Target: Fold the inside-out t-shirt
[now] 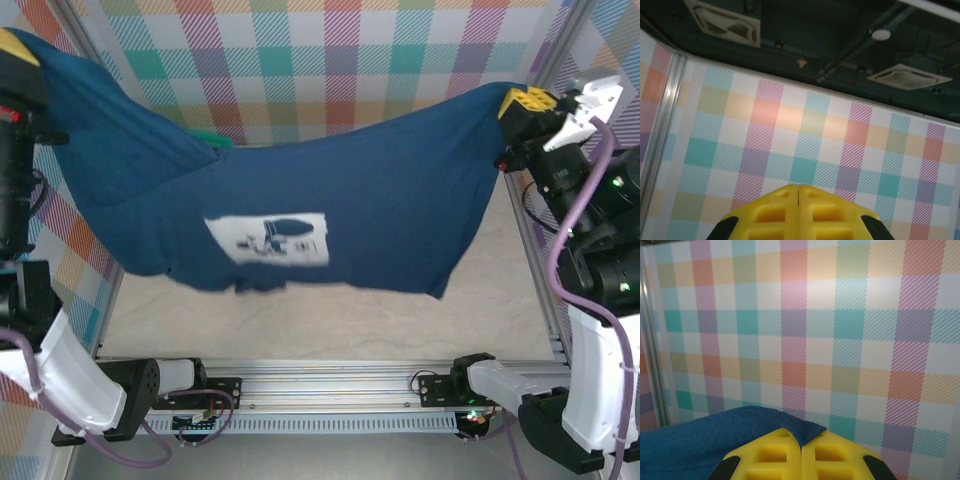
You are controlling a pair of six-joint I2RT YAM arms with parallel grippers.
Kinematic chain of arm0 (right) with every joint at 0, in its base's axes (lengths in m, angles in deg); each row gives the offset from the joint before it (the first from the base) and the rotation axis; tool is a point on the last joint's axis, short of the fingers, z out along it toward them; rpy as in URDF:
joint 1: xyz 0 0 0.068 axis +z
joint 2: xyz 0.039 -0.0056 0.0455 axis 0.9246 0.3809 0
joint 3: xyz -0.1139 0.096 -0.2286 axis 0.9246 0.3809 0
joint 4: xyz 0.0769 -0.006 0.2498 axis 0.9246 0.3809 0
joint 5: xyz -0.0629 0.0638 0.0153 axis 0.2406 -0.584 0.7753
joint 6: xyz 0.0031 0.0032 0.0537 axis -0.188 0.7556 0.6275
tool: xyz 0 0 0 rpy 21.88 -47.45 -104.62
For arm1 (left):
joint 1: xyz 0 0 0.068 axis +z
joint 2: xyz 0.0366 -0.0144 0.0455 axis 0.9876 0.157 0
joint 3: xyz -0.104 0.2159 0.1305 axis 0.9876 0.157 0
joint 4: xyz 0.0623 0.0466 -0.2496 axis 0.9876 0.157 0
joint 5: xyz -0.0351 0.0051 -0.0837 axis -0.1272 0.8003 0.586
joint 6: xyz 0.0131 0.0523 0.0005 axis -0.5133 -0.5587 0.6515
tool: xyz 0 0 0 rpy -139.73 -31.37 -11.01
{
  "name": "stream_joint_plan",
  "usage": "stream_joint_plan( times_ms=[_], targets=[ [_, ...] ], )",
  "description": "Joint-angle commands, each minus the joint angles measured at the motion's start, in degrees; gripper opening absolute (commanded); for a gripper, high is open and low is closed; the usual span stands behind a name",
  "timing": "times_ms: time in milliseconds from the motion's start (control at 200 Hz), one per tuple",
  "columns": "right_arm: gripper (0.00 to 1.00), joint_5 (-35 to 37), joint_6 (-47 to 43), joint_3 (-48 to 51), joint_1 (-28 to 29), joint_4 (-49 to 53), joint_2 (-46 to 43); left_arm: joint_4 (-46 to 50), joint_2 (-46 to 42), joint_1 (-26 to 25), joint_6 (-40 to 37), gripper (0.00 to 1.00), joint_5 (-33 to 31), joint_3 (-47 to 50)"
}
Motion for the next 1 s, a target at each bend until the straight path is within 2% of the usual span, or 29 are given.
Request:
stream_joint_plan(
  times_ms=[0, 185, 270, 365, 445, 530, 570, 615, 660, 705, 750, 790, 915, 995],
  targets=[
    [0.00, 4.6, -1.7, 3.7, -0.3, -3.5, 4.7, -4.0, 5.7, 0.8, -0.7, 0.00, 0.1, 5.8],
    [0.00, 9.9, -5.7, 9.6, -0.4, -10.5, 13.6, -11.5, 14.9, -0.6, 0.6, 0.00, 1.5, 15.5],
    [0.00, 12.7, -7.0, 11.1, -0.3, -14.2, 20.4, -13.9, 22.8, -2.8, 0.0, 0.00, 1.2, 16.8],
    [0.00, 15.0, -7.8, 9.2, -0.9, -17.5, 31.2, -14.4, 35.3, -5.0, -0.4, 0.00, 0.8, 11.5],
    [0.06, 16.7, -8.0, 2.1, -1.6, -17.4, 43.7, -11.2, 49.9, -6.3, -0.3, 0.00, -0.1, -1.7],
    [0.19, 18.9, -6.8, -14.6, -2.2, -8.5, 59.4, -4.9, 67.6, -6.9, 1.5, 0.18, -0.8, -24.6],
    [0.25, 19.1, -5.3, -24.3, -2.2, -2.8, 66.0, -3.9, 73.2, -6.9, 3.0, 0.28, -0.2, -31.4],
    [0.33, 17.5, -4.4, -33.2, -2.3, 3.3, 71.5, -5.1, 74.2, -6.9, 4.5, 0.43, 0.0, -30.1],
    [0.39, 15.5, -2.9, -39.2, -2.3, 8.6, 74.6, -7.3, 71.9, -7.1, 4.8, 0.50, 0.3, -24.4],
    [0.43, 12.7, -0.9, -41.2, -2.3, 11.9, 75.0, -9.2, 68.8, -7.5, 4.6, 0.59, 0.1, -18.0],
    [0.46, 10.8, 0.4, -39.4, -2.1, 14.0, 73.3, -9.6, 65.9, -7.9, 4.5, 0.63, -0.2, -13.2],
    [0.48, 9.8, 1.6, -34.0, -1.8, 14.1, 69.9, -8.3, 63.8, -8.3, 4.6, 0.67, -0.4, -10.8],
    [0.56, 7.4, 7.0, -3.3, -0.8, 7.2, 52.6, 1.1, 57.9, -10.5, 5.7, 0.69, -1.2, -5.0],
    [0.61, 7.9, 12.2, 14.9, -0.7, 5.3, 42.0, 1.1, 50.0, -13.9, 5.9, 0.69, -2.1, 9.1]
  ],
)
